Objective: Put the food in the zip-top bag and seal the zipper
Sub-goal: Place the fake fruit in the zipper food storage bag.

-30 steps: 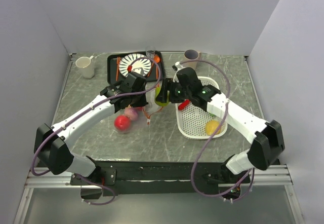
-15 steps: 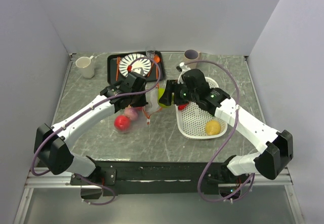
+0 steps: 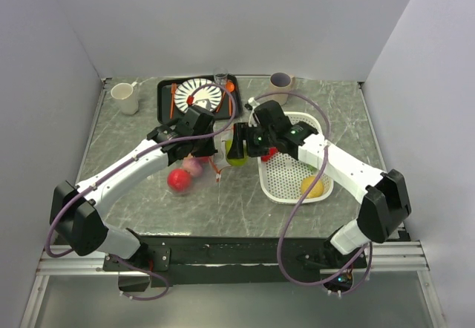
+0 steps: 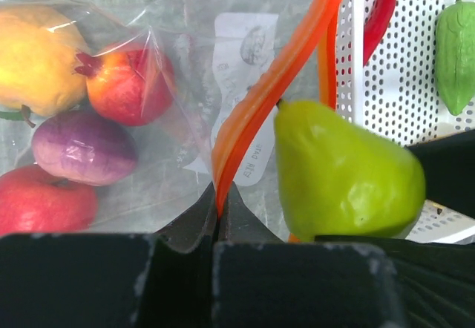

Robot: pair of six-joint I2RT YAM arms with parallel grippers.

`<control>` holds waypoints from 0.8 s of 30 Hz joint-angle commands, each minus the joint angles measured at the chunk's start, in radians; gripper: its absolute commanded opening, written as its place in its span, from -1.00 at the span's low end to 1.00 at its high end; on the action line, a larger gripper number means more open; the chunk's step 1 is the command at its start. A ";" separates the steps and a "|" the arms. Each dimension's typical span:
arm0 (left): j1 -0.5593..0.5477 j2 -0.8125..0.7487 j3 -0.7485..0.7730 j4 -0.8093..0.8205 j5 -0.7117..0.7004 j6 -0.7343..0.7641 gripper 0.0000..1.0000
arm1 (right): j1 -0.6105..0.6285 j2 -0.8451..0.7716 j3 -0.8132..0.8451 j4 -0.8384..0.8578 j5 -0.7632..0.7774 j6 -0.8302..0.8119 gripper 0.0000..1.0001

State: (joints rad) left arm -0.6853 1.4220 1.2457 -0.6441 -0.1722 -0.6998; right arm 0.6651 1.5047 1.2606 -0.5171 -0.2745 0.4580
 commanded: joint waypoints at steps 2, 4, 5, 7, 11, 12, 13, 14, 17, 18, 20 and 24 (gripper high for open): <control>-0.005 -0.038 -0.002 0.044 0.031 0.008 -0.99 | 0.007 0.037 0.129 0.025 0.011 -0.009 0.08; -0.005 -0.037 0.001 0.040 0.031 0.008 -0.99 | 0.007 0.071 0.158 0.013 0.009 -0.010 0.08; -0.005 -0.037 0.003 0.040 0.031 0.010 -0.99 | 0.008 0.080 0.166 -0.001 0.012 -0.009 0.09; -0.005 -0.041 0.006 0.035 0.030 0.008 -0.99 | 0.007 0.104 0.172 -0.004 0.021 -0.001 0.09; -0.005 -0.072 0.020 0.029 0.025 0.003 -0.99 | 0.008 0.117 0.177 -0.026 0.038 -0.008 0.16; -0.005 -0.080 0.018 0.035 0.023 0.003 -0.99 | 0.008 0.118 0.174 -0.024 0.034 -0.016 0.18; -0.005 -0.092 0.018 0.040 0.023 0.003 -0.99 | 0.007 0.120 0.175 -0.026 0.034 -0.018 0.19; -0.005 -0.097 0.023 0.038 0.020 0.000 -0.99 | 0.010 0.123 0.180 -0.035 0.038 -0.018 0.20; -0.005 -0.106 0.027 0.029 0.013 0.000 -0.99 | 0.010 0.134 0.195 -0.043 0.031 -0.027 0.24; -0.005 -0.104 0.027 0.027 0.008 0.002 -0.99 | 0.011 0.132 0.203 -0.041 0.021 -0.030 0.25; -0.005 -0.100 0.027 0.017 0.002 0.003 -0.99 | 0.014 0.138 0.213 -0.044 -0.006 -0.038 0.28; -0.005 -0.089 0.023 0.008 -0.012 -0.003 -0.99 | 0.039 0.150 0.264 -0.086 0.001 -0.070 0.42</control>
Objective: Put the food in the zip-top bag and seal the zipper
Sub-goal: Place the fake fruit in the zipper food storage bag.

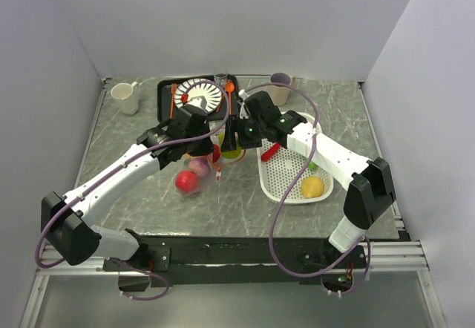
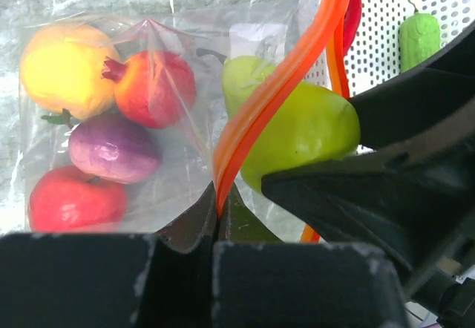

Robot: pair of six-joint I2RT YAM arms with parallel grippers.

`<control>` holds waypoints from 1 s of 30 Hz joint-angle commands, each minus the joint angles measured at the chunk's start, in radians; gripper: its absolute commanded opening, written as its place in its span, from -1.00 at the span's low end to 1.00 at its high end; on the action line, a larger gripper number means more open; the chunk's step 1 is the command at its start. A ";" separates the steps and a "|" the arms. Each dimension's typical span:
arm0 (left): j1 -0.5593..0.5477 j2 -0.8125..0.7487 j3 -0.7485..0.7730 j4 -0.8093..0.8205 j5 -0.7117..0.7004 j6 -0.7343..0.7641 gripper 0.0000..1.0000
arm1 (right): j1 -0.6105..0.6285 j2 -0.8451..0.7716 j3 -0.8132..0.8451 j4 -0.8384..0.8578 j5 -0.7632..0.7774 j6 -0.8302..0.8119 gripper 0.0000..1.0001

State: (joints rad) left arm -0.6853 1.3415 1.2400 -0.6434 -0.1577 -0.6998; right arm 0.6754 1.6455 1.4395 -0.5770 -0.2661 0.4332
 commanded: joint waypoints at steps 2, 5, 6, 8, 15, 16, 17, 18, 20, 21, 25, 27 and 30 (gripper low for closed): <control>-0.005 -0.008 0.027 0.010 -0.023 -0.006 -0.99 | 0.032 0.002 0.085 -0.032 -0.005 -0.054 0.60; -0.005 -0.013 0.027 0.016 -0.025 -0.003 -0.99 | 0.032 -0.033 0.056 -0.001 -0.013 -0.060 0.80; -0.005 -0.012 0.029 0.010 -0.029 -0.003 -0.99 | 0.032 -0.042 0.044 0.003 -0.001 -0.056 0.82; -0.005 -0.013 0.033 0.007 -0.034 -0.001 -0.99 | 0.030 -0.073 0.035 0.012 0.025 -0.053 0.86; -0.003 -0.048 0.018 -0.002 -0.094 -0.023 -0.99 | 0.018 -0.200 0.001 -0.053 0.430 0.042 1.00; -0.005 -0.056 0.018 -0.018 -0.109 -0.039 -0.99 | 0.013 -0.225 -0.016 -0.058 0.482 0.059 1.00; -0.005 -0.064 0.015 -0.018 -0.121 -0.043 -0.99 | 0.003 -0.274 -0.062 -0.058 0.584 0.079 1.00; -0.005 -0.079 0.012 -0.021 -0.155 -0.050 -0.99 | -0.006 -0.300 -0.091 -0.054 0.609 0.100 1.00; -0.003 -0.096 0.000 -0.025 -0.189 -0.072 -0.99 | -0.052 -0.355 -0.164 -0.047 0.642 0.119 1.00; -0.003 -0.110 -0.002 -0.030 -0.203 -0.081 -0.99 | -0.068 -0.368 -0.188 -0.058 0.645 0.125 1.00; 0.010 -0.098 -0.040 0.054 -0.064 -0.009 -0.99 | -0.190 -0.386 -0.298 -0.077 0.584 0.141 1.00; 0.009 -0.029 -0.004 -0.016 -0.071 -0.056 -0.99 | -0.250 -0.385 -0.356 -0.063 0.535 0.119 1.00; 0.001 -0.024 -0.014 0.010 -0.062 -0.072 -0.99 | -0.295 -0.356 -0.380 -0.063 0.516 0.104 1.00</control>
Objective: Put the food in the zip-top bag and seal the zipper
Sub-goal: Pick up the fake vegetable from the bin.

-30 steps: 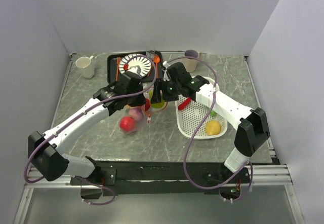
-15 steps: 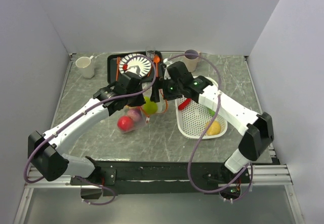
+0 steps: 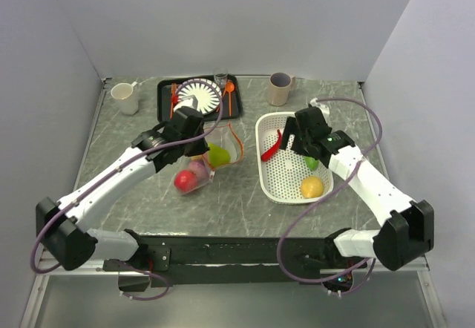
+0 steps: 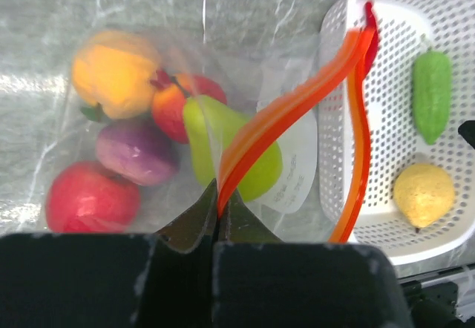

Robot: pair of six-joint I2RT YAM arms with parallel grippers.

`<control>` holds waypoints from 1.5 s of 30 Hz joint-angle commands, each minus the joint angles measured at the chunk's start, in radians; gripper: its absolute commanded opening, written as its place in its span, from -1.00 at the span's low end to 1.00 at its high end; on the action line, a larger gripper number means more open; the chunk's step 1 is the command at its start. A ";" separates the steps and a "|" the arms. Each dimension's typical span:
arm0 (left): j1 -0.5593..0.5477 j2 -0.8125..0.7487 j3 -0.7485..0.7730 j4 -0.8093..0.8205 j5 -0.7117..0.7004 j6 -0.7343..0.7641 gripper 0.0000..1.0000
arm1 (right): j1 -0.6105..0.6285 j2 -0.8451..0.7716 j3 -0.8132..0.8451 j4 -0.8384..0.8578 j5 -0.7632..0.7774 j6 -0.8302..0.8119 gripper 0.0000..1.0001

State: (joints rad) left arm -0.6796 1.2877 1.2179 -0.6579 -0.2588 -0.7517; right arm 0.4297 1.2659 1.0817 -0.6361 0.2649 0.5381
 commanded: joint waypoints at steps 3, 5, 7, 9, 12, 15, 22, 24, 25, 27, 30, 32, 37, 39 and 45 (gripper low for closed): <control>-0.003 0.021 0.014 0.023 0.021 0.003 -0.99 | -0.075 0.069 -0.014 -0.014 0.013 -0.001 1.00; -0.003 0.021 0.022 0.023 0.026 0.018 -0.99 | -0.103 0.102 -0.011 -0.007 0.019 -0.013 1.00; -0.003 0.024 0.026 0.027 0.036 0.023 -0.99 | -0.124 0.136 -0.006 0.013 0.013 -0.021 1.00; -0.003 0.030 0.022 0.034 0.052 0.023 -0.99 | -0.137 0.165 0.004 0.021 0.011 -0.035 1.00; -0.002 0.045 0.023 0.037 0.069 0.022 -0.99 | -0.155 0.228 0.024 0.029 0.017 -0.043 1.00; -0.003 0.062 0.031 0.038 0.078 0.032 -0.99 | -0.169 0.269 0.037 0.047 0.020 -0.055 1.00; -0.002 0.085 0.042 0.043 0.087 0.037 -0.99 | -0.195 0.360 0.058 0.087 0.046 -0.059 1.00; -0.003 0.091 0.040 0.046 0.092 0.041 -0.99 | -0.198 0.389 0.061 0.099 0.069 -0.064 1.00; -0.002 0.094 0.040 0.044 0.092 0.041 -0.99 | -0.198 0.401 0.073 0.096 0.082 -0.060 1.00; -0.003 0.104 0.043 0.032 0.090 0.043 -0.99 | -0.201 0.434 0.081 0.099 0.091 -0.067 1.00; -0.003 0.102 0.040 0.032 0.089 0.045 -0.99 | -0.210 0.478 0.098 0.096 0.085 -0.078 0.95; -0.003 0.101 0.040 0.034 0.086 0.046 -0.99 | -0.209 0.484 0.093 0.105 0.057 -0.087 0.83; -0.003 0.107 0.040 0.026 0.078 0.046 -0.99 | -0.209 0.463 0.063 0.138 0.020 -0.092 0.47; -0.003 0.104 0.037 0.026 0.079 0.045 -0.99 | -0.210 0.460 0.066 0.135 0.008 -0.095 0.37; -0.002 0.101 0.034 0.029 0.084 0.041 -0.99 | -0.209 0.440 0.049 0.150 -0.067 -0.109 -0.10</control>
State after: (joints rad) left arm -0.6804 1.3922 1.2175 -0.6483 -0.1802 -0.7189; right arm 0.2260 1.7546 1.1397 -0.5285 0.2497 0.4435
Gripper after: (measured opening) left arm 0.014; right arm 0.548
